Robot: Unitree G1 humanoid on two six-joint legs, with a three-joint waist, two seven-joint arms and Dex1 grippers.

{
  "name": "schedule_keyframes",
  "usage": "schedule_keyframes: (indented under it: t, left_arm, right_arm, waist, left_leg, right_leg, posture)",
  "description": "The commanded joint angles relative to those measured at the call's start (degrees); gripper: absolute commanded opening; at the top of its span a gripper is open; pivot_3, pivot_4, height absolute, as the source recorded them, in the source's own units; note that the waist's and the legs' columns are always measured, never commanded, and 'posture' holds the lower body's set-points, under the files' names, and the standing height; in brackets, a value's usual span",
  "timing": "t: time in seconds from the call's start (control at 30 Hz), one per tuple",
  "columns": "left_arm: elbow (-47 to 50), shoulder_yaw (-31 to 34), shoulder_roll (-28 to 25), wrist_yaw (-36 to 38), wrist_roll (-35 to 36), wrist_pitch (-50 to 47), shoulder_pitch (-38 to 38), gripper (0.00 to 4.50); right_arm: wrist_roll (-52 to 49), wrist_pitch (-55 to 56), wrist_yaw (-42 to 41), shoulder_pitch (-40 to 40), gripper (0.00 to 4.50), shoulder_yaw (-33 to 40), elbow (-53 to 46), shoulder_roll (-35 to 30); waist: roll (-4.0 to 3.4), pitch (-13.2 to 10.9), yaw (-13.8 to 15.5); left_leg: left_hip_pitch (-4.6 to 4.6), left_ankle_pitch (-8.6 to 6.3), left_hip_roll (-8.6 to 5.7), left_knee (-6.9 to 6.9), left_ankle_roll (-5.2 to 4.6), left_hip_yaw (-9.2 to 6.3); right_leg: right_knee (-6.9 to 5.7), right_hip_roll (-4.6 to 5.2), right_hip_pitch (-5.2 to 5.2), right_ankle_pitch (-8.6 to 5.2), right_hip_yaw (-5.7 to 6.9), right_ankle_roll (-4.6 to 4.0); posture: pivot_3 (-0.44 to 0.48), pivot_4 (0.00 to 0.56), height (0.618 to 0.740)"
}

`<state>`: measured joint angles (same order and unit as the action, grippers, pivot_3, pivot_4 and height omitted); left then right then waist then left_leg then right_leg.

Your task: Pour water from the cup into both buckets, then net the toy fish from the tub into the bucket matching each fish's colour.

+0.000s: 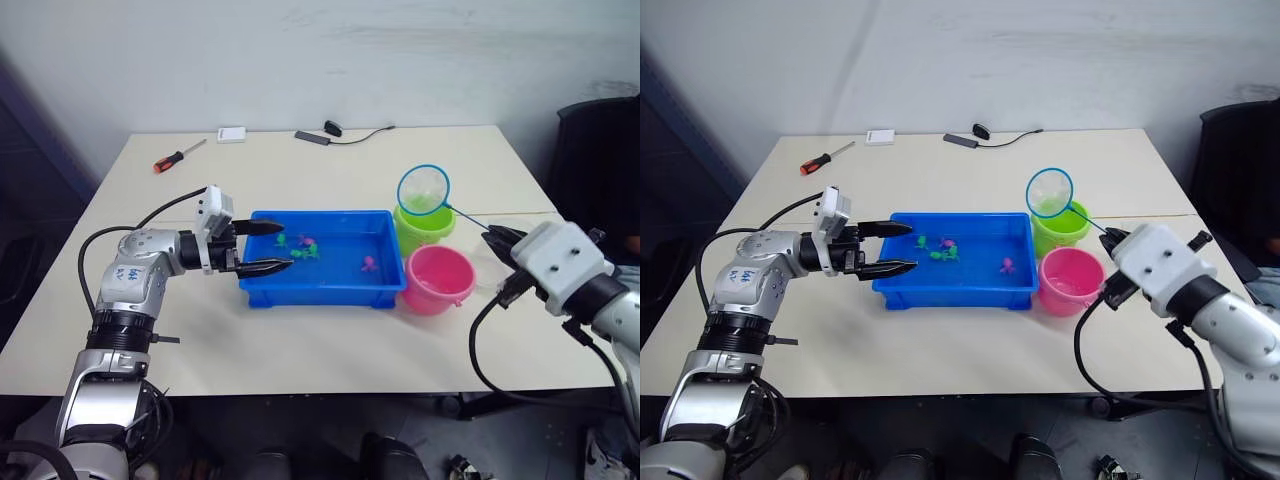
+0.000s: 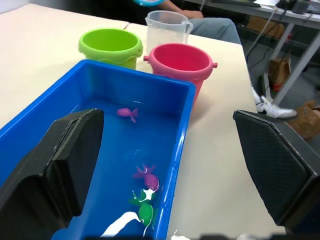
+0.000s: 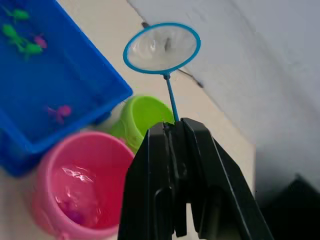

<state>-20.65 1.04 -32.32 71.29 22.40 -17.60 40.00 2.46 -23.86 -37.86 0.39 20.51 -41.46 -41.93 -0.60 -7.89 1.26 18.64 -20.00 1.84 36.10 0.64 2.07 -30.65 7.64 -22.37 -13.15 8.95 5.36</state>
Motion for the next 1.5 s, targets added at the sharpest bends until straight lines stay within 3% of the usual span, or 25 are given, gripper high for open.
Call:
schedule_keyframes:
  t: [0.03, 0.13, 0.2, 0.37, 0.5, 0.87, 1.03, 1.5]
  left_arm:
    - [4.51, 2.11, -0.79, -1.8, 1.17, -0.17, -1.74, 4.48]
    - [5.69, 2.51, -0.81, -2.64, 1.24, -0.31, -2.7, 4.48]
    - [6.69, 2.8, -0.87, -3.21, 1.43, -0.65, -3.36, 4.48]
    - [9.36, 3.35, -1.04, -4.76, 2.06, -1.67, -5.26, 4.48]
    - [10.99, 3.91, -1.44, -5.53, 2.47, -2.38, -6.63, 4.48]
    - [12.94, 4.06, -1.94, -6.71, 3.1, -3.35, -7.92, 4.48]
    - [13.27, 3.93, -1.87, -7.16, 3.23, -3.37, -8.1, 4.48]
    - [14.67, 4.51, -2.1, -8.42, 3.68, -3.38, -9.37, 4.48]
  right_arm:
    - [-21.85, -43.87, -5.81, -19.37, 0.0, 0.44, 0.18, 0.56]
    - [-25.77, -64.59, -5.37, -32.06, 0.0, -1.75, 4.17, 2.79]
    - [-29.05, -68.35, -3.34, -37.04, 0.0, -3.31, 8.76, 3.8]
    - [-41.19, -68.64, 6.09, -42.61, 0.0, -5.49, 21.38, 4.93]
    - [-53.33, -68.64, 18.21, -43.64, 0.0, -6.5, 29.41, 6.57]
    - [-90.78, -68.64, 57.58, -44.94, 0.0, -8.53, 48.16, 10.03]
    - [-113.32, -56.62, 77.32, -43.46, 0.0, -18.19, 50.67, 6.34]
    - [-115.46, -51.76, 92.18, -45.27, 0.0, -19.25, 56.57, 7.32]
  waist:
    - [-0.04, 0.07, 0.29]
    - [-0.2, 0.07, 0.17]
    - [-0.27, 0.14, 0.13]
    - [-0.33, 0.16, 0.05]
    - [-0.32, 0.17, -0.09]
    - [-0.37, 0.15, -0.42]
    - [-0.38, 0.14, -0.77]
    - [-0.37, 0.14, -1.3]
  left_leg:
    - [-0.02, -0.01, 0.0, 0.0, -0.01, 0.0]
    - [-0.17, -0.02, -0.02, 0.02, -0.06, -0.09]
    - [-0.22, -0.02, 0.01, 0.03, -0.08, -0.1]
    - [-0.2, -0.03, -0.04, -0.03, -0.07, -0.01]
    - [-0.22, -0.02, -0.04, -0.03, -0.05, 0.05]
    - [-0.19, 0.0, -0.01, -0.03, -0.01, 0.12]
    - [-0.17, 0.0, 0.01, -0.05, -0.01, 0.1]
    - [0.04, 0.0, 0.07, -0.05, -0.01, 0.13]
  right_leg:
    - [-0.06, 0.0, 0.0, 0.0, 0.0, -0.02]
    - [-0.22, 0.11, -0.09, 0.1, -0.01, -0.13]
    - [-0.29, 0.1, -0.1, 0.14, 0.01, -0.18]
    - [-0.28, 0.1, -0.14, 0.15, 0.03, -0.16]
    - [-0.28, 0.08, -0.12, 0.19, 0.03, -0.1]
    - [-0.32, 0.07, -0.1, 0.21, 0.02, -0.05]
    - [-0.29, 0.07, -0.11, 0.21, 0.03, -0.05]
    - [-0.22, 0.06, -0.12, 0.23, 0.01, 0.05]
  posture:
    - [0.0, 0.15, 0.74]
    - [0.0, 0.15, 0.74]
    - [0.0, 0.15, 0.74]
    - [0.0, 0.15, 0.74]
    - [0.0, 0.15, 0.74]
    - [0.0, 0.15, 0.74]
    - [0.0, 0.15, 0.74]
    - [0.0, 0.15, 0.74]
